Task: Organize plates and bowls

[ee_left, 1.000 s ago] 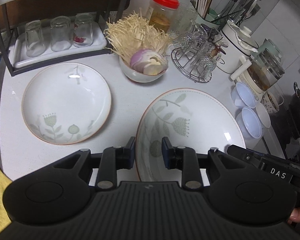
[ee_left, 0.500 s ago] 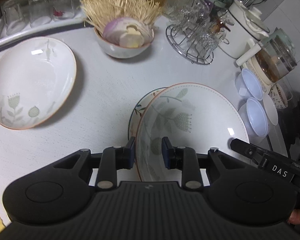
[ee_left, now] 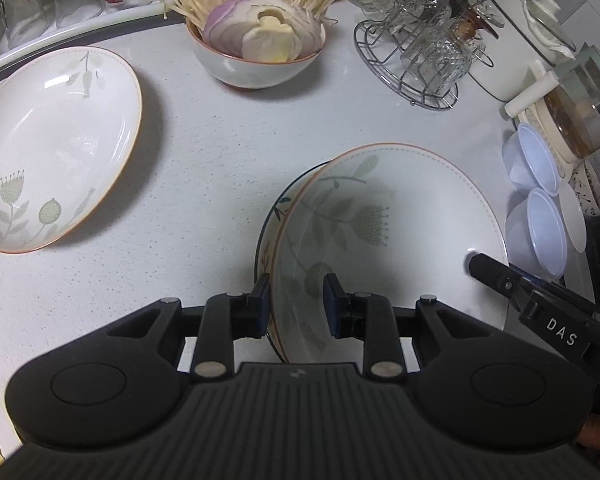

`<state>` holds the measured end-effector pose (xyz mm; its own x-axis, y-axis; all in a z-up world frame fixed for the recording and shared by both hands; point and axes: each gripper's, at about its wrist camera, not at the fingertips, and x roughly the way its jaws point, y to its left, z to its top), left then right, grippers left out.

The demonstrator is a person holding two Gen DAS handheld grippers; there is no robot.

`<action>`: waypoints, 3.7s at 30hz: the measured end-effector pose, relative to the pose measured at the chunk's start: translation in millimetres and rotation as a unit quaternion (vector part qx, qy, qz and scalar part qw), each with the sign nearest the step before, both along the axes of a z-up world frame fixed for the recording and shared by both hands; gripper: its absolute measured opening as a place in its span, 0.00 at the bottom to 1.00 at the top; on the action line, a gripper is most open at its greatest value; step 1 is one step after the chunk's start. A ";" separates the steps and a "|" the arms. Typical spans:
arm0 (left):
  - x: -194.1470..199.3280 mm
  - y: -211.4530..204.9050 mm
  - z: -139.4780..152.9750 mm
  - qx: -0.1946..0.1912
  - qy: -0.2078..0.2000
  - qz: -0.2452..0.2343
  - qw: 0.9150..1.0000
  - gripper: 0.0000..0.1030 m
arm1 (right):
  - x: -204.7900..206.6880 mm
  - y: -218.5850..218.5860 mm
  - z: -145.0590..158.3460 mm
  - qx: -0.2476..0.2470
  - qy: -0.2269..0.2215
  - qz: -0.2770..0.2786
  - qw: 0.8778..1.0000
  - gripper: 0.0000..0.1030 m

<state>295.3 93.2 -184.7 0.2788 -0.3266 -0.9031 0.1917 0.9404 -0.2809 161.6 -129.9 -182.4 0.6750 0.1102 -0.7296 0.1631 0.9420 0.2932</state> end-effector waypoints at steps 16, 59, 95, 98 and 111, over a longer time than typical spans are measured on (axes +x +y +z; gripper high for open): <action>-1.3 1.1 2.2 -0.005 0.009 0.009 1.000 0.31 | -0.9 -5.2 -9.0 -0.001 0.017 0.014 1.000 0.21; -126.6 23.4 143.5 -0.030 -0.193 0.053 0.979 0.42 | -80.3 22.2 121.5 -0.006 -0.131 0.088 0.987 0.22; -290.8 -28.3 137.3 0.030 -0.204 0.217 0.954 0.60 | -162.3 -19.7 115.0 0.002 -0.147 0.249 0.957 0.22; -304.7 -22.6 131.7 0.026 -0.189 0.246 0.950 0.60 | -167.4 -17.6 116.1 0.005 -0.146 0.266 0.953 0.22; -259.1 26.2 121.1 0.005 -0.179 0.252 0.951 0.60 | -135.3 15.4 108.1 -0.009 -0.134 0.254 0.958 0.23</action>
<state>36.2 119.4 -63.6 0.6872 -0.0614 -0.7239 -0.2031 0.9404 -0.2726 26.3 -114.5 -74.3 0.7010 0.4635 -0.5421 -0.3966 0.8850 0.2438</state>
